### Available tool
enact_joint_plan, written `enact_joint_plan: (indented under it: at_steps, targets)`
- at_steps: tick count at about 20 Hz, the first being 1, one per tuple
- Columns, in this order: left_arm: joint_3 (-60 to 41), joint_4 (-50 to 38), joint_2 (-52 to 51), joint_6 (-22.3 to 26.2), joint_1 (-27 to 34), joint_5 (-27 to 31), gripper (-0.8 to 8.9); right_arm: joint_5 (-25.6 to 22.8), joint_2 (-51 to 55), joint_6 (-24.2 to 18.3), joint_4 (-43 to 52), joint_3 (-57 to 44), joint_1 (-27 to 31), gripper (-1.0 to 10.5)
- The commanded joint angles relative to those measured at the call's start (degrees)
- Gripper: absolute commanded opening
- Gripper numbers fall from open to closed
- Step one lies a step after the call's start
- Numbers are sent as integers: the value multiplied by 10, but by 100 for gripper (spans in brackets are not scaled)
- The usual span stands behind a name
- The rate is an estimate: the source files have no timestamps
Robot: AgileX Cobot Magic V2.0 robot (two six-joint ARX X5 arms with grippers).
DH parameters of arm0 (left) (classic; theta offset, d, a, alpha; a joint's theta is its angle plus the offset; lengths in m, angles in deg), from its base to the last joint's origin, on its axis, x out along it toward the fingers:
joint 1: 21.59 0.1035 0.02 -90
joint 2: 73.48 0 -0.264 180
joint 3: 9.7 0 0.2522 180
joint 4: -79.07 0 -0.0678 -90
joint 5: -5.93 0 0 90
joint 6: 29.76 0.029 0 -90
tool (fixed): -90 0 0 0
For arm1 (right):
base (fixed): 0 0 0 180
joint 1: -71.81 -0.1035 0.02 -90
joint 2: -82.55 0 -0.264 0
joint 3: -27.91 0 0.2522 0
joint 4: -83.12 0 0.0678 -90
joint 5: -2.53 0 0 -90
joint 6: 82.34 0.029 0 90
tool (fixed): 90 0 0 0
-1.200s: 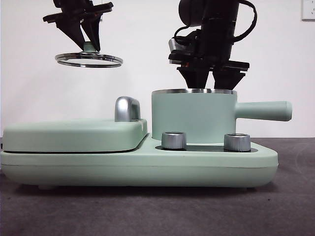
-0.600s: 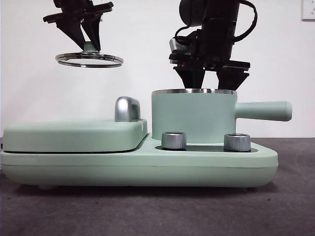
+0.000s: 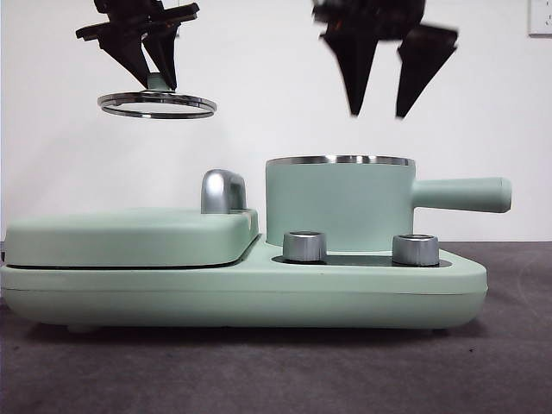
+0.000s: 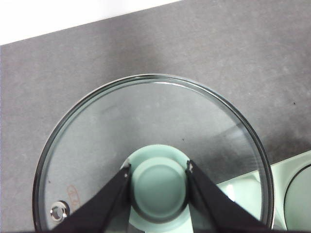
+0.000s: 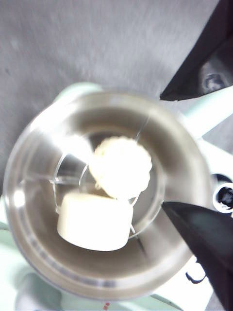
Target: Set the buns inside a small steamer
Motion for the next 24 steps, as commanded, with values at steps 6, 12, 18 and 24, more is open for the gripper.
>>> enact_joint_plan:
  at_steps: [6, 12, 18, 24]
  targets:
    - [25, 0, 12, -5, -23, -3, 16, -5, 239, 22, -44, -135, -30, 330]
    - [25, 12, 12, -7, -73, -3, 16, -5, 529, 89, 47, -358, -73, 330]
    - [25, 32, 12, -5, -143, -3, 16, 0, 798, 111, 87, -528, -76, 329]
    - [25, 41, 12, -3, -218, -3, 16, 27, 925, 108, 85, -587, -76, 329]
